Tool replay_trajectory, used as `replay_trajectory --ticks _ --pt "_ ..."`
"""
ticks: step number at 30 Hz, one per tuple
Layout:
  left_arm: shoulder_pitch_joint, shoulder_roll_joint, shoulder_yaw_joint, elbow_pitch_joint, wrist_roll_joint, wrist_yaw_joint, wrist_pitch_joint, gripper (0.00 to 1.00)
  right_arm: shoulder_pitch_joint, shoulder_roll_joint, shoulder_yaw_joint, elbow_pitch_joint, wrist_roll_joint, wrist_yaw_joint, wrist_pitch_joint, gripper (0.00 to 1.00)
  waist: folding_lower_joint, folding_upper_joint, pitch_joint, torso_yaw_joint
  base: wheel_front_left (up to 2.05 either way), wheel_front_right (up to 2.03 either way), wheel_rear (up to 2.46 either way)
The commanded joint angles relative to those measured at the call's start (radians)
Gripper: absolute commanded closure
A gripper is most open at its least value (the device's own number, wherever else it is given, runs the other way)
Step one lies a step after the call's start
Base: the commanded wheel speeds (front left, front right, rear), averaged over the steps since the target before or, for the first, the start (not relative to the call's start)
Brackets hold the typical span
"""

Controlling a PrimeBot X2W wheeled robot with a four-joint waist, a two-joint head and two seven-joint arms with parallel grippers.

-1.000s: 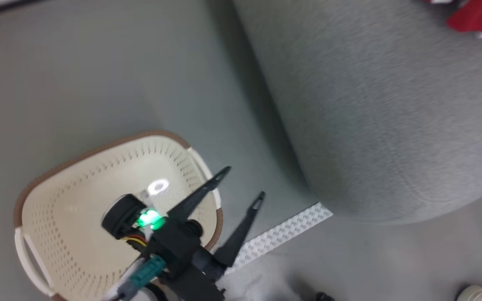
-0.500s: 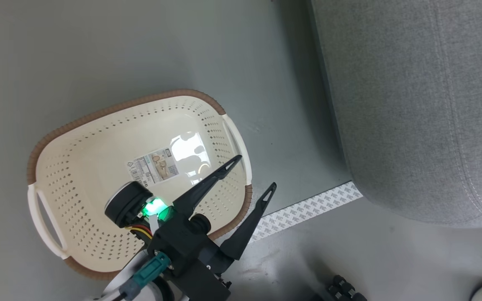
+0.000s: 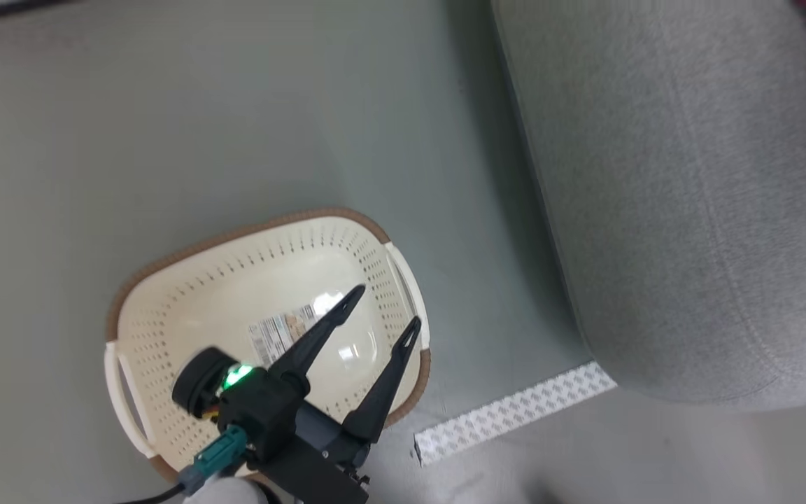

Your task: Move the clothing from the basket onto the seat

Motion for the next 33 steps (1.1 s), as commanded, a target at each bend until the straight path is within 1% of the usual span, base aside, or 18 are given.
replay_trajectory --ticks 1,4,7,10,14,15,19,22,25,28,30,32,33 --pt "0.034 -0.004 0.0 0.018 -0.017 -0.004 -0.019 0.0 0.051 -0.006 0.001 -0.018 -0.009 0.0 0.006 0.0 0.0001 0.0 -0.156 0.031 0.0 0.0 0.0" --pt "0.088 -0.01 0.004 0.07 -0.043 0.002 -0.057 0.0 0.172 0.008 -0.006 -0.08 -0.009 0.0 0.037 0.0 0.0001 0.0 -0.256 0.045 0.0 0.0 0.0" --pt "0.128 -0.015 0.013 0.114 -0.065 0.009 -0.081 0.0 0.29 0.018 -0.029 -0.172 0.009 0.0 0.074 0.0 0.0001 0.0 -0.332 0.063 0.0 0.0 0.0" --pt "0.174 -0.027 0.034 0.151 -0.091 0.016 -0.103 0.0 0.418 0.045 -0.076 -0.283 -0.008 0.0 0.104 0.0 0.0001 0.0 -0.403 0.083 0.0 0.0 0.0" --pt "0.226 -0.039 0.086 0.186 -0.117 0.03 -0.123 0.0 0.575 0.106 -0.136 -0.438 -0.038 0.0 0.138 0.0 0.0001 0.0 -0.476 0.115 0.0 0.0 0.0" --pt "0.226 -0.039 0.086 0.186 -0.117 0.03 -0.123 0.0 0.575 0.106 -0.136 -0.438 -0.038 0.0 0.138 0.0 0.0001 0.0 -0.476 0.115 0.0 0.0 0.0" --pt "0.272 -0.058 0.153 0.21 -0.13 0.049 -0.131 0.0 0.708 0.196 -0.178 -0.579 -0.084 0.0 0.144 0.0 0.0001 0.0 -0.521 0.151 0.0 0.0 0.0" --pt "0.312 -0.074 0.224 0.209 -0.129 0.055 -0.131 0.0 0.786 0.267 -0.17 -0.664 -0.116 0.0 0.132 0.0 0.0001 0.0 -0.548 0.178 0.0 0.0 0.0" --pt "0.354 -0.098 0.303 0.202 -0.13 0.042 -0.131 0.0 0.841 0.338 -0.134 -0.736 -0.108 0.001 0.103 0.0 0.0001 0.0 -0.562 0.204 0.0 0.0 0.0" --pt "0.394 -0.11 0.366 0.208 -0.11 0.019 -0.131 0.0 0.884 0.385 -0.099 -0.77 -0.111 0.0 0.072 0.0 0.0001 0.0 -0.573 0.223 0.0 0.0 0.0" --pt "0.415 -0.13 0.407 0.199 -0.116 -0.012 -0.131 0.0 0.905 0.408 -0.063 -0.783 -0.114 0.0 0.053 0.0 0.0001 0.0 -0.581 0.235 0.0 0.0 0.0" --pt "0.44 -0.127 0.45 0.202 -0.098 -0.037 -0.132 0.0 0.922 0.432 -0.023 -0.79 -0.101 0.0 0.034 0.0 0.0001 0.0 -0.587 0.243 0.0 0.0 0.0" --pt "0.453 -0.137 0.466 0.196 -0.09 -0.045 -0.132 0.0 0.931 0.44 -0.004 -0.791 -0.095 0.0 0.024 0.0 0.0001 0.0 -0.589 0.245 0.0 0.0 0.0"
